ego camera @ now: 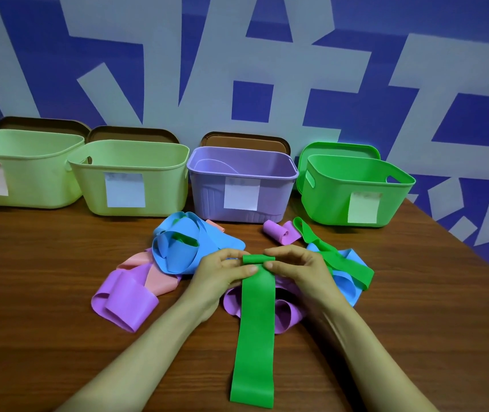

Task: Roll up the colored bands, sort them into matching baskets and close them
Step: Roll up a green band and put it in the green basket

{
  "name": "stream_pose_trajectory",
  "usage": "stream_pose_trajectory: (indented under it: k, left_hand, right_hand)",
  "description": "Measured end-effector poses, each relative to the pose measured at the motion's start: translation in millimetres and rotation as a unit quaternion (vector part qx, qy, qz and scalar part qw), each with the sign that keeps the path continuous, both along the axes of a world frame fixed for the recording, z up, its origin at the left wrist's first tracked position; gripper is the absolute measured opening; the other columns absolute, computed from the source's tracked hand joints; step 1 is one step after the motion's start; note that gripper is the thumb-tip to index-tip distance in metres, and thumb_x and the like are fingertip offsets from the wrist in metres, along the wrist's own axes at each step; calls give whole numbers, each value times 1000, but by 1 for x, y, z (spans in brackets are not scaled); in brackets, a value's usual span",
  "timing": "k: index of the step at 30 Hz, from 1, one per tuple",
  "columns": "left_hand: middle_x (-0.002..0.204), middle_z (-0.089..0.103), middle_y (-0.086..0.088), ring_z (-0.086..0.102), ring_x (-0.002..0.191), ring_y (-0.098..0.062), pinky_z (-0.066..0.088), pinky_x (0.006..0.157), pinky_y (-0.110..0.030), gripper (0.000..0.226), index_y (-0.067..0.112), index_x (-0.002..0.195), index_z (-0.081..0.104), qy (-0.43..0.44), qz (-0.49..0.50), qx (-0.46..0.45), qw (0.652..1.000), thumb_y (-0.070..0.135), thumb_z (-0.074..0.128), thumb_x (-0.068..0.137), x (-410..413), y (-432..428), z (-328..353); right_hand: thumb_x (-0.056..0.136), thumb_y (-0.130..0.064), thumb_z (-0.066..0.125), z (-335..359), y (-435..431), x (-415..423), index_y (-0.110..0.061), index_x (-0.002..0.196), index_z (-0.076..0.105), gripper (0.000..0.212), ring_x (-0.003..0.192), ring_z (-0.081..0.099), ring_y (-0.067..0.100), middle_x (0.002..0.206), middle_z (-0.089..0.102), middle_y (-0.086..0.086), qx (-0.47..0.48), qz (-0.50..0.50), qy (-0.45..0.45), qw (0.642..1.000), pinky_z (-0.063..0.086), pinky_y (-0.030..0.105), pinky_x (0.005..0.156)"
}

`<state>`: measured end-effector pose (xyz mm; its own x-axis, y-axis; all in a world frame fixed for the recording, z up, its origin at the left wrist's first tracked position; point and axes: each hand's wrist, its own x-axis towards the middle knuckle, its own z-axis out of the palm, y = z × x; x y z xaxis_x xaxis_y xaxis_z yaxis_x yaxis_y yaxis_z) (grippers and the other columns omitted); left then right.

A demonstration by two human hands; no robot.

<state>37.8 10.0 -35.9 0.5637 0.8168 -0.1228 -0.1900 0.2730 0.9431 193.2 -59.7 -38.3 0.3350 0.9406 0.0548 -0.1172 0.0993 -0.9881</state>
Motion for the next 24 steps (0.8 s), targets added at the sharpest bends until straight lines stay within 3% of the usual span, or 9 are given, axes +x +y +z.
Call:
stream_pose_trajectory:
  k: [5, 9, 11, 14, 20, 24]
  left_hand:
    - [91, 74, -14, 72, 82, -23, 58, 71, -25, 16, 2, 97, 63, -18, 4, -18, 1000, 7, 69, 82, 0, 0, 0]
    - [86, 74, -10, 71, 78, -19, 57, 69, -22, 15, 3, 96, 62, -22, 6, -4, 1000, -3, 65, 83, 0, 2, -3]
    - [87, 73, -10, 71, 78, -20, 58, 71, -24, 17, 3, 95, 62, -26, 7, 8, 1000, -7, 64, 82, 1, 1, -4]
    - [92, 73, -11, 71, 81, -21, 57, 69, -25, 20, 4, 94, 62, -16, 16, 37, 999, -9, 65, 80, 0, 1, -4]
    - [99, 70, -15, 70, 84, -24, 58, 71, -26, 35, 3, 108, 56, 5, 13, 4, 1000, -5, 70, 78, 3, -1, -6]
    - [94, 71, -17, 71, 79, -23, 59, 71, -27, 35, -2, 108, 55, -1, 9, -9, 1000, -8, 70, 77, 1, 0, -4]
  right_hand:
    - [73, 9, 72, 0, 0, 0, -11, 84, 76, 23, 90, 67, 25, 92, 73, 13, 19, 0, -62, 998, 54, 40, 88]
    - [78, -1, 73, 2, -2, -3, -11, 100, 70, 25, 89, 68, 11, 95, 74, 1, 21, 5, -67, 997, 53, 22, 77]
    - [83, -13, 70, 2, 0, -5, -13, 99, 69, 15, 83, 66, 7, 88, 72, -6, 13, -16, -66, 998, 52, 19, 70]
    - [87, -22, 66, 0, 1, -6, -4, 89, 68, 18, 74, 57, 14, 78, 64, 6, -3, -9, -101, 995, 48, 23, 67]
    - [86, -10, 67, -1, -1, -2, -4, 88, 69, 6, 72, 63, 7, 79, 70, 0, 18, -14, -43, 999, 49, 16, 62]
    - [79, -2, 72, -3, 0, -1, -5, 92, 71, 13, 75, 65, 10, 83, 72, 4, 10, -10, -29, 999, 52, 20, 68]
